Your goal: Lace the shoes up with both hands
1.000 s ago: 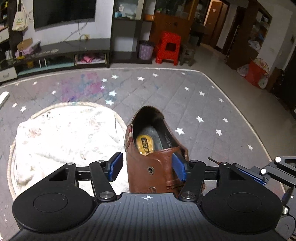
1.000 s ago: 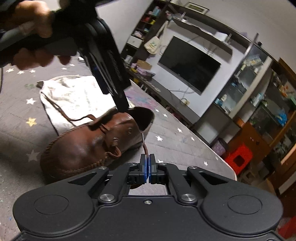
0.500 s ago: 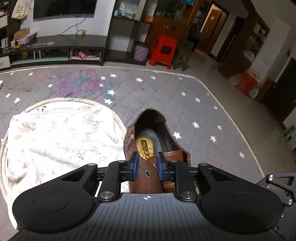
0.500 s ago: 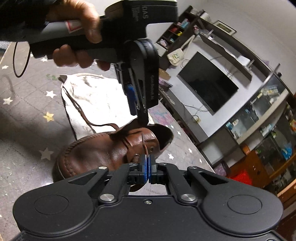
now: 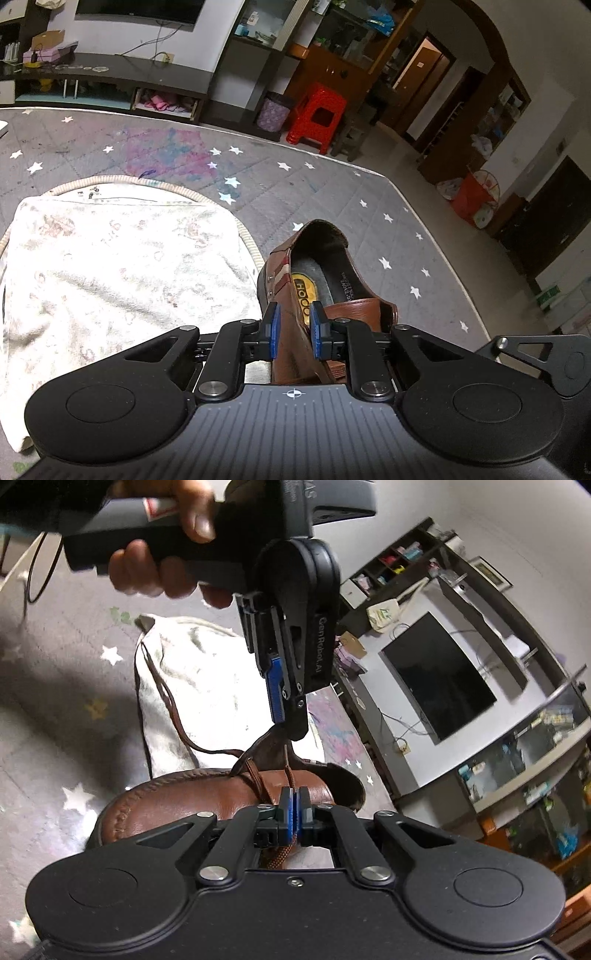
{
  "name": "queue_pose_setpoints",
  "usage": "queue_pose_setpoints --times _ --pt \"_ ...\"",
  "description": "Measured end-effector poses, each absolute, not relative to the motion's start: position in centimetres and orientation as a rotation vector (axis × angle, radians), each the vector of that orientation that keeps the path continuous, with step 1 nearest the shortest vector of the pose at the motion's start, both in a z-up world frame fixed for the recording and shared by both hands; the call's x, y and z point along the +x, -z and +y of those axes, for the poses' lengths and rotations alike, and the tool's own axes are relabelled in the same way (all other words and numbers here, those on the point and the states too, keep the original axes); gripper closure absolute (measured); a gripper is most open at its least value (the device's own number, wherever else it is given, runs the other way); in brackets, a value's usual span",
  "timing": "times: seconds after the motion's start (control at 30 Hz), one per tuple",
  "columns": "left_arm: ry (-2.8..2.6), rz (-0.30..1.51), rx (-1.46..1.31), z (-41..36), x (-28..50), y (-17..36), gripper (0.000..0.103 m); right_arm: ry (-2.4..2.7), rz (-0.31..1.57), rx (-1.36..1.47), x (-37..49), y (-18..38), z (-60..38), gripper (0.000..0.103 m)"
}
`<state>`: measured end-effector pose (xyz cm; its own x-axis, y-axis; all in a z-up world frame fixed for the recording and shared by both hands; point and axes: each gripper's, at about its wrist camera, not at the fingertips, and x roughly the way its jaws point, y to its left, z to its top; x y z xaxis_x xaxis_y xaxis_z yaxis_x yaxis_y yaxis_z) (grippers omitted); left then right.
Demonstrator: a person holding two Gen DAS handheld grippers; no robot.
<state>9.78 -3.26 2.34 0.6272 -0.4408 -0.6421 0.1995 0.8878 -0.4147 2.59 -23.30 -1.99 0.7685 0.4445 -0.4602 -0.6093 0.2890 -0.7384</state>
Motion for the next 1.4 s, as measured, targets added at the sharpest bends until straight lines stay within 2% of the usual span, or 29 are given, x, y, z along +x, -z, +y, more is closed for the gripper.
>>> queue_pose_setpoints --times 0.57,0.77,1.1,1.4 --pt "0.387 0.812 -0.330 -2.5 10.1 -1.8 0.082 -0.731 0.144 -1.225 3.5 2.7 -20.9 0.101" --pt "0.393 0.812 -0.329 -2.4 10.2 -1.5 0.074 -0.743 0.132 -1.227 3.8 2.8 -20.2 0.101" --pt "0.453 0.784 -0.324 -2.3 10.0 -1.6 0.074 -0.747 0.121 -1.210 4.3 3.1 -19.6 0.101" --pt "0.478 0.712 -0.054 -3.5 7.7 -2.2 0.074 -0.743 0.126 -1.199 4.6 3.4 -19.6 0.101"
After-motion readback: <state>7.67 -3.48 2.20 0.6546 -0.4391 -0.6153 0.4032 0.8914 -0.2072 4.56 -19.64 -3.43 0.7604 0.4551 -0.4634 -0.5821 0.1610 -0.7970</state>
